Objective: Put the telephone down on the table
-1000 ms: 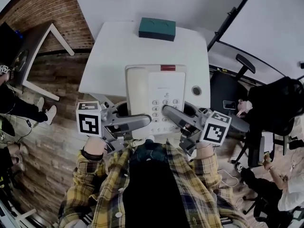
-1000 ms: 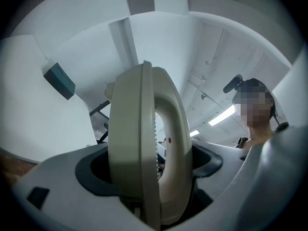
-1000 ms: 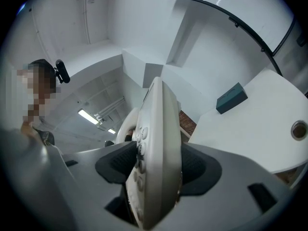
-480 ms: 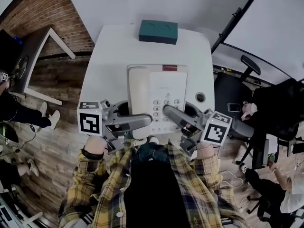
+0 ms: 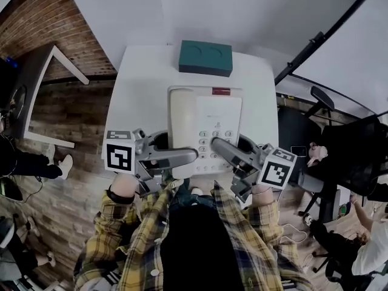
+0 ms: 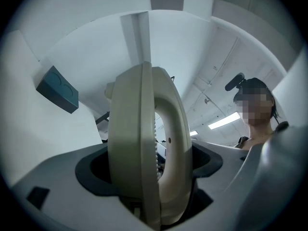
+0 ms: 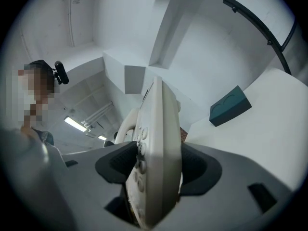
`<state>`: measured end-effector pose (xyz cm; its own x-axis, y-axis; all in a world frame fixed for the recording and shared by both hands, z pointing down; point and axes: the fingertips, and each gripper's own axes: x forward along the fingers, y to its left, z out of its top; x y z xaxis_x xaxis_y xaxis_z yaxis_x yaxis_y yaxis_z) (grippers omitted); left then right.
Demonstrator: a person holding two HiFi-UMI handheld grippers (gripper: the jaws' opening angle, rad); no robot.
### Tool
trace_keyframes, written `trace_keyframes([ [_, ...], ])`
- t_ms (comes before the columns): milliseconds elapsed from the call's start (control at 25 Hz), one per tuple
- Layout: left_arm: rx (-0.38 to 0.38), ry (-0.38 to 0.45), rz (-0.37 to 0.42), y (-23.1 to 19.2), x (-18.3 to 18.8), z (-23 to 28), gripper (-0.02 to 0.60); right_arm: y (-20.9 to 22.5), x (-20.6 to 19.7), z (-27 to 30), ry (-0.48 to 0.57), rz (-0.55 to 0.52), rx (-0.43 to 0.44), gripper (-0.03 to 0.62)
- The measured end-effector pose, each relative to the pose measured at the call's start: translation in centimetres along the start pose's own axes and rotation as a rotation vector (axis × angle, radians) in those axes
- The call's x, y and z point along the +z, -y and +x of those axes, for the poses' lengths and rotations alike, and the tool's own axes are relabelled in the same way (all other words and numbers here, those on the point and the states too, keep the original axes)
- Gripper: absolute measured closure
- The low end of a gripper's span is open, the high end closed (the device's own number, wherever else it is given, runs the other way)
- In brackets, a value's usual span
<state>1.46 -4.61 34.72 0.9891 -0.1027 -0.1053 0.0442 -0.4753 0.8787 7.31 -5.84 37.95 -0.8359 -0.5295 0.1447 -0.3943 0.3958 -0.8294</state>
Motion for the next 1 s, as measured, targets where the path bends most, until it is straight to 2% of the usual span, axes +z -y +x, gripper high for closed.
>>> trace_keyframes([
  [280,0.028,0.002,0.007,0.7,0.4,-0.4,0.184,-0.7,0.2,0.5,0.004,0.007,0.029,0.338],
  [560,0.007,-0.031,0.011,1.8,1.1,-0.1,0.184,-2.0,1.1,0.1,0.039,-0.006,0.009,0.338],
  [760,0.002,-0.057,-0.017,1.7,1.2,-0.3,0.184,-1.8,0.8,0.2,0.049,0.034,-0.019,0.338],
  [1000,-0.002,-0.042,-0.048,1.1,0.9,-0.4,0.184,-1.4,0.6,0.2,0.027,0.039,-0.031,0.336],
])
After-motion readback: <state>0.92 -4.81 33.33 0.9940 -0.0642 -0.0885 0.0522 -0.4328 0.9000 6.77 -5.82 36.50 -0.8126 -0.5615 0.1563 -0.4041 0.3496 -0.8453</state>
